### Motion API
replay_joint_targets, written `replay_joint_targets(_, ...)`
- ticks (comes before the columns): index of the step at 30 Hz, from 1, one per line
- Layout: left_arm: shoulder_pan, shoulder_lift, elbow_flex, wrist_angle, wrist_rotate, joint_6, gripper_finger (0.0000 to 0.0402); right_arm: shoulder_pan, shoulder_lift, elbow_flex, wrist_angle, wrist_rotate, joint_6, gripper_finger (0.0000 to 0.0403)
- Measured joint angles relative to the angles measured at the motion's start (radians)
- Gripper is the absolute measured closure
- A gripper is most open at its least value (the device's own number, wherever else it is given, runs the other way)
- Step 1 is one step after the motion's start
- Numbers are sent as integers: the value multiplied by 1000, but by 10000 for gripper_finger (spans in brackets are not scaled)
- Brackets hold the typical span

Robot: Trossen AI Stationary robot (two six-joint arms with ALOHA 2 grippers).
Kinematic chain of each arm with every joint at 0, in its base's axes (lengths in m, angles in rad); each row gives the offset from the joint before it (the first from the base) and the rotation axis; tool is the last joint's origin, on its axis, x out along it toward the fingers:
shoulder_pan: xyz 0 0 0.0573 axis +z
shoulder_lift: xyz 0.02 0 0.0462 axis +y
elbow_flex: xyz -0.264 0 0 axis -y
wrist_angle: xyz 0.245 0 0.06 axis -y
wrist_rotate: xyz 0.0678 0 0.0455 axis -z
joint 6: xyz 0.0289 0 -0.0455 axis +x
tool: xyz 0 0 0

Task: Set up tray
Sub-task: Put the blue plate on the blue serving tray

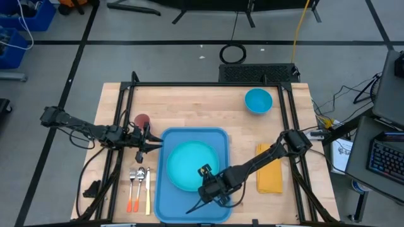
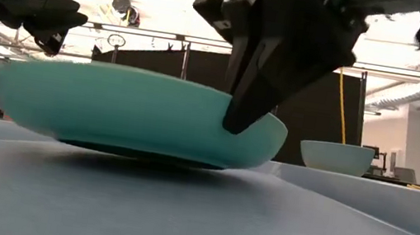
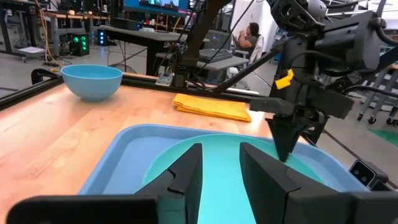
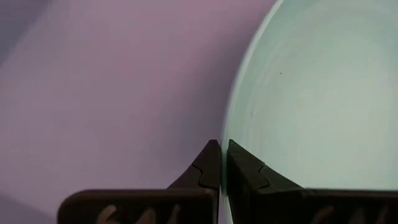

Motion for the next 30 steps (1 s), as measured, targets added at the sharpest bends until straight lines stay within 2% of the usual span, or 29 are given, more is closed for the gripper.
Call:
replay_joint_targets(21, 0, 0, 0, 0, 1, -10, 291, 9, 0, -32, 55, -33, 25, 403)
replay_joint_targets(30, 0, 0, 0, 0, 3, -18, 291, 9, 49, -31, 74, -52, 25, 397)
